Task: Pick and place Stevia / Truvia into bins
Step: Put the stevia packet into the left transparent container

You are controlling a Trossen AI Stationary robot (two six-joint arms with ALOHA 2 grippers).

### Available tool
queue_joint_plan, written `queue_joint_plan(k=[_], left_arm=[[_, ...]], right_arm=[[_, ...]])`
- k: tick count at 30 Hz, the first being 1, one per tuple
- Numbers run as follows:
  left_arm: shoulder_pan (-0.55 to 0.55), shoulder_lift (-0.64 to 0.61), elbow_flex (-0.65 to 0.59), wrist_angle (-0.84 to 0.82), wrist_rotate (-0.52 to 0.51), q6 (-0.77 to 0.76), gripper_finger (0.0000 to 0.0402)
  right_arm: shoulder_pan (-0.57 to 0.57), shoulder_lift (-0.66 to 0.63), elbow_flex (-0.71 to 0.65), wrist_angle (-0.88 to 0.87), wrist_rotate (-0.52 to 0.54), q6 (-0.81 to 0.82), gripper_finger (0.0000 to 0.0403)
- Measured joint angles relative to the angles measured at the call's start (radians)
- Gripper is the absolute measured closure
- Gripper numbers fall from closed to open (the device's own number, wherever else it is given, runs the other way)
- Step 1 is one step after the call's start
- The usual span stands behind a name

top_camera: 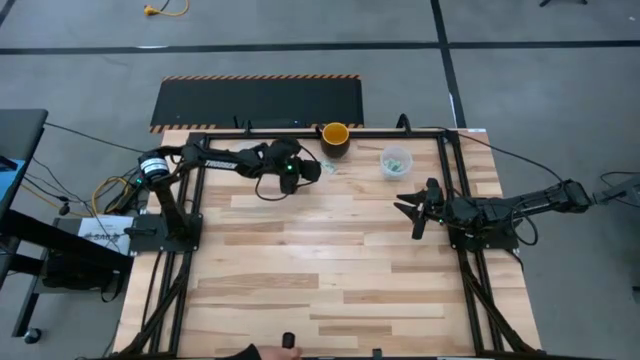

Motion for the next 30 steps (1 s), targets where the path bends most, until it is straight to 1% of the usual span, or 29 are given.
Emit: queue_joint_plan(k=[4, 7, 10, 17, 21, 26, 30], left_arm=[[0.0, 0.045, 0.016, -0.006, 0.011, -0.001, 0.0379], [0.0, 0.112, 0.063, 0.001, -0.007, -0.012, 0.0379], [0.0, 0.152, 0.111, -0.001, -0.016, -0.042, 0.0379], [0.0, 0.155, 0.171, -0.014, 0.032, -0.055, 0.0379], [-0.002, 0.197, 0.223, -0.084, 0.033, -0.06, 0.0379], [-0.009, 0.263, 0.305, -0.154, -0.01, -0.068, 0.0379], [-0.009, 0.28, 0.359, -0.235, -0.024, -0.072, 0.0379]], right_arm=[[0.0, 0.0, 0.0, 0.0, 0.0, 0.0, 0.0282], [0.0, 0.0, 0.0, 0.0, 0.0, 0.0, 0.0282], [0.0, 0.0, 0.0, 0.0, 0.0, 0.0, 0.0282], [0.0, 0.0, 0.0, 0.0, 0.0, 0.0, 0.0282], [0.0, 0.0, 0.0, 0.0, 0.001, 0.0, 0.0282], [0.0, 0.0, 0.0, 0.0, 0.001, 0.0, 0.0282], [0.0, 0.0, 0.0, 0.0, 0.0, 0.0, 0.0282]])
